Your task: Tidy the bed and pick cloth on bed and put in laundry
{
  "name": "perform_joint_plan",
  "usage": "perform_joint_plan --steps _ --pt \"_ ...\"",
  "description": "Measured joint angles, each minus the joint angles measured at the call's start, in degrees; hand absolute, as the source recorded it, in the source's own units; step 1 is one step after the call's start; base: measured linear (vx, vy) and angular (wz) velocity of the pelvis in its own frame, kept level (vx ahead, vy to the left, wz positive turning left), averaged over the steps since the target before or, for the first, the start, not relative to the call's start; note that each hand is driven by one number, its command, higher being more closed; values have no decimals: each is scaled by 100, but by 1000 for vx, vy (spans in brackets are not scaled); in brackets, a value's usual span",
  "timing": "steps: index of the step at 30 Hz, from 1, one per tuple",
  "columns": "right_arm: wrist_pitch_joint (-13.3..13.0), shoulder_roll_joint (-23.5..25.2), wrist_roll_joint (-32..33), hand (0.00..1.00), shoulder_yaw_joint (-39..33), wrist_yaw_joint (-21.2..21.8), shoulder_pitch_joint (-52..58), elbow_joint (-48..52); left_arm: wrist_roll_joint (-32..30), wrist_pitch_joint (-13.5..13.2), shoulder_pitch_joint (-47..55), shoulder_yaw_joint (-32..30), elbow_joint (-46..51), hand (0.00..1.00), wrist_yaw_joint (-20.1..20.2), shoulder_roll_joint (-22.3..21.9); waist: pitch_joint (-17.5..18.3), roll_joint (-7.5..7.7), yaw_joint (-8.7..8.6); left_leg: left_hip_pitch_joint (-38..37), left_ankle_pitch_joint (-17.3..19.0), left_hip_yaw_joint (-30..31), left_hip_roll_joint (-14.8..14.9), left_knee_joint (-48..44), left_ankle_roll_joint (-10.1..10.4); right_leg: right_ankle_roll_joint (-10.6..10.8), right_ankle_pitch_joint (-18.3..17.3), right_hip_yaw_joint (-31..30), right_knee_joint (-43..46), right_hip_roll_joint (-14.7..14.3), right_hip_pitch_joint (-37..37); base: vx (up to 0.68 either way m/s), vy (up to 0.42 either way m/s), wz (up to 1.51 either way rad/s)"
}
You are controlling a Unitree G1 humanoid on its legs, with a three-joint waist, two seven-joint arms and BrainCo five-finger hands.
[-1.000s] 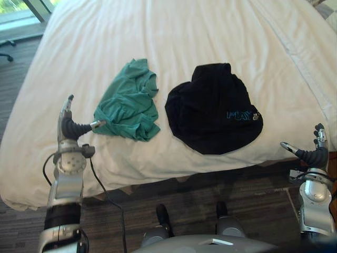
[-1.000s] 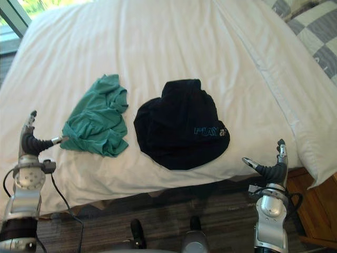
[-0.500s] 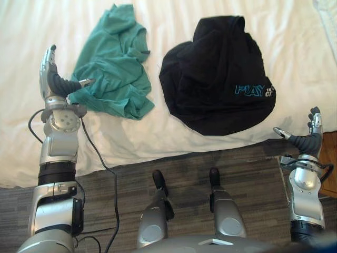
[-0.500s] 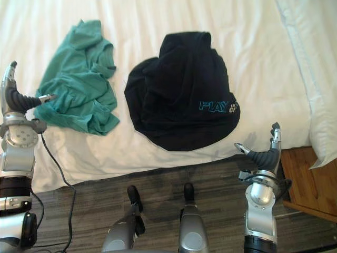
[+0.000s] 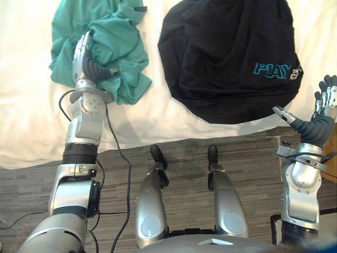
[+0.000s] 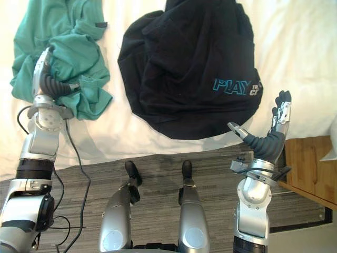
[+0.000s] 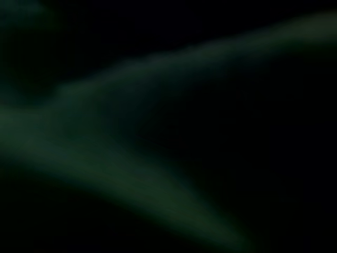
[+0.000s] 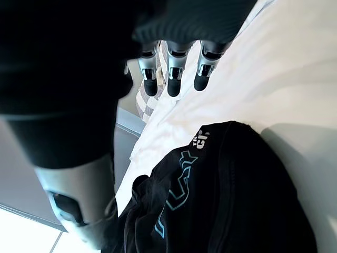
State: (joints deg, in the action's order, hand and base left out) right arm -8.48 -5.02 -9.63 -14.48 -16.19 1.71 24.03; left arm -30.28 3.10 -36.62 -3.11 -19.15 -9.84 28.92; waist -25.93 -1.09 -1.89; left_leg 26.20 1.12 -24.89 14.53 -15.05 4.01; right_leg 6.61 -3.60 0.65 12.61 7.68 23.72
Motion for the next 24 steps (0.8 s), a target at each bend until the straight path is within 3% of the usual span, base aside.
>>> perform_joint_plan --steps 3,6,7,10,15,21,24 --pt "-5 -73 -23 0 131 38 -24 260 -540 -194 187 388 281 100 319 231 1 -1 148 -22 134 -57 38 -171 -35 6 -4 -2 48 18 -31 -2 17 -7" --pt "-48 -303 -75 0 409 137 -126 378 -572 -558 632 781 721 100 601 612 5 -4 174 -114 256 -97 36 -247 -54 43 -29 5 53 65 -155 4 31 -5" --pt "-86 -397 -75 0 523 210 -183 375 -337 -764 903 861 876 100 781 758 54 -12 181 -187 321 -100 36 -268 -56 46 -35 32 54 77 -244 0 0 0" --pt "-154 -588 -116 0 680 305 -220 300 396 -990 1419 1018 1162 100 1070 845 291 -2 225 -210 371 -95 13 -286 -55 60 -60 62 54 105 -280 56 15 6" --pt "-149 -1040 -526 0 735 452 -722 -935 1890 -1298 3016 1222 1985 100 1639 838 664 11 169 -393 330 76 -221 -92 -103 84 -237 298 96 246 -485 111 6 23" --pt "31 -1747 -778 0 893 596 -1280 -2563 3149 -1381 4670 1324 2767 100 2154 913 667 6 144 -630 61 307 -488 447 -139 78 -235 333 96 305 -651 76 15 24" --pt "84 -2225 -1129 0 1192 688 -1373 -3288 3673 -1370 5446 1429 3011 100 2545 1267 667 5 136 -845 -48 381 -559 707 -146 76 -234 333 95 309 -822 61 -6 17"
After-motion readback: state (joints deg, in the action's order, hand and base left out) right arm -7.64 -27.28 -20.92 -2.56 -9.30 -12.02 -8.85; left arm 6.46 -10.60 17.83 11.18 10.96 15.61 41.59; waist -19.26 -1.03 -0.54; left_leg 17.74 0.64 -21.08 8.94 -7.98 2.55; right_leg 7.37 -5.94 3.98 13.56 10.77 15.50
